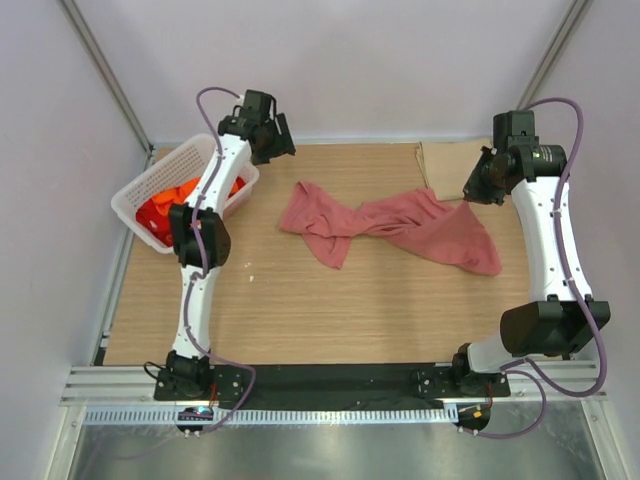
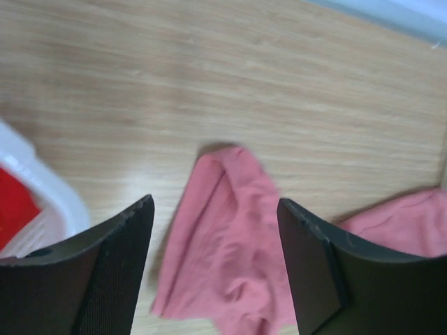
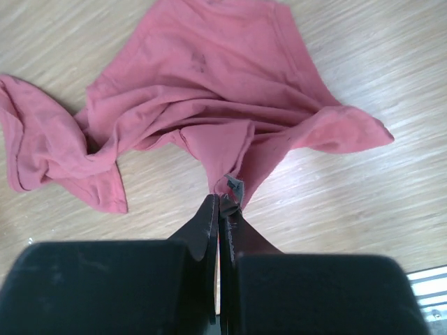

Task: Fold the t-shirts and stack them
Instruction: Flatten the tshirt out

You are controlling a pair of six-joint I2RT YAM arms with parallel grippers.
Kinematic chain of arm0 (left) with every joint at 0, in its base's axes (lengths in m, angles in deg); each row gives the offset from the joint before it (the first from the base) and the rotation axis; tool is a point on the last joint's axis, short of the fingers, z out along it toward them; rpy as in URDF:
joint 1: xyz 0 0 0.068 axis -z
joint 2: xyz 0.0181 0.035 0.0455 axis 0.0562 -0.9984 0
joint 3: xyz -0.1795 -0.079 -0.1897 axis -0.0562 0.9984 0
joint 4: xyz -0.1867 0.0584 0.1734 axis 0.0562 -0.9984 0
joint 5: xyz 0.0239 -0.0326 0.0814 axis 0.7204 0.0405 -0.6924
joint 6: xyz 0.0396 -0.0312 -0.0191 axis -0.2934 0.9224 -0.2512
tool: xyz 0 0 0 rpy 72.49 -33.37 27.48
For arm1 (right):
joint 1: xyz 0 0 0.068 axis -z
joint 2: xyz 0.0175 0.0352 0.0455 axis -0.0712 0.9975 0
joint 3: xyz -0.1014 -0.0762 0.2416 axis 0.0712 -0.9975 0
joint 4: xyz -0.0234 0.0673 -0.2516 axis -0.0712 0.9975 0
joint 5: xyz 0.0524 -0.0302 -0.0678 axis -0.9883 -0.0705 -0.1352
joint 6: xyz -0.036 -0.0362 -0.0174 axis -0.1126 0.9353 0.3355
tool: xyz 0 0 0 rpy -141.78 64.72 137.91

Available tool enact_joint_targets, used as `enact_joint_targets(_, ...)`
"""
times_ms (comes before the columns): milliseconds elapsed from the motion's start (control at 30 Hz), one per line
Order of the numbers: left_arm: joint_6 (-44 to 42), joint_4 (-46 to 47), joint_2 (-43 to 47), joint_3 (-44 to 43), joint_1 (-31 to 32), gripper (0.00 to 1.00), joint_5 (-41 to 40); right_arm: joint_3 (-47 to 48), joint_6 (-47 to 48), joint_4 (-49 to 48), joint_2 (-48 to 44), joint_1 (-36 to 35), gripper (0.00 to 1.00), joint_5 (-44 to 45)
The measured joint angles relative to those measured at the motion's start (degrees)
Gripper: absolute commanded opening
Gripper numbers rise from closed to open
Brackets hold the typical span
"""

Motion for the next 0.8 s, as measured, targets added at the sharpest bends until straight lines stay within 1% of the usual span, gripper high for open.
enact_joint_targets(33, -1.6, -0.3, 1.8, 2.8, 0.5, 0.74, -1.6, -0.4, 0.0, 0.3, 0.5, -0.1, 0.02, -0.3)
enact_joint_targets(100, -4.5, -0.2, 9.0, 14.8, 2.0, 0.73, -4.6, -1.0, 0.1, 0.4, 1.4, -0.4, 0.02, -0.6)
enact_joint_targets(167, -6.6, -0.6, 16.7, 26.3, 4.1, 0.70, -6.5, -1.4, 0.2, 0.4, 2.0, -0.9, 0.02, -0.9)
enact_joint_targets(200, -7.3, -1.0, 19.6, 30.1, 5.2, 0.68, -7.1, -1.7, 0.3, 0.3, 2.1, -1.3, 0.02, -0.9)
enact_joint_targets(233, -8.0, -0.7, 23.2, 34.2, 7.0, 0.60, -7.4, -2.2, 0.3, 0.2, 2.1, -1.8, 0.02, -1.0)
enact_joint_targets(300, -9.0, 0.2, 29.7, 41.1, 11.1, 0.53, -7.2, -3.5, 0.4, -0.2, 2.3, -3.1, 0.01, -1.5)
enact_joint_targets(333, -9.2, 0.4, 31.6, 43.0, 12.8, 0.47, -6.9, -3.8, 0.5, -0.2, 2.5, -3.6, 0.02, -1.7)
enact_joint_targets(367, -9.3, 0.9, 33.4, 44.9, 15.4, 0.46, -6.4, -4.2, 0.5, -0.3, 2.8, -4.1, 0.01, -2.1)
enact_joint_targets(433, -9.4, 1.6, 33.9, 45.9, 19.5, 0.45, -5.1, -4.6, 0.5, -0.6, 3.4, -4.9, 0.02, -2.6)
enact_joint_targets(500, -9.1, 2.3, 32.0, 46.0, 23.1, 0.47, -3.4, -5.0, 0.6, -1.2, 3.8, -5.2, 0.02, -3.1)
enact_joint_targets(567, -8.7, 2.6, 29.0, 45.8, 25.1, 0.48, -2.0, -5.5, 0.7, -1.6, 3.8, -5.3, 0.02, -3.3)
enact_joint_targets(700, -8.1, 2.5, 20.8, 44.5, 26.2, 0.45, 0.3, -6.3, 0.9, -2.3, 3.7, -5.3, 0.02, -3.6)
enact_joint_targets(800, -8.0, 2.6, 15.6, 44.2, 26.1, 0.45, 1.9, -7.4, 1.2, -2.6, 3.4, -5.3, 0.02, -3.7)
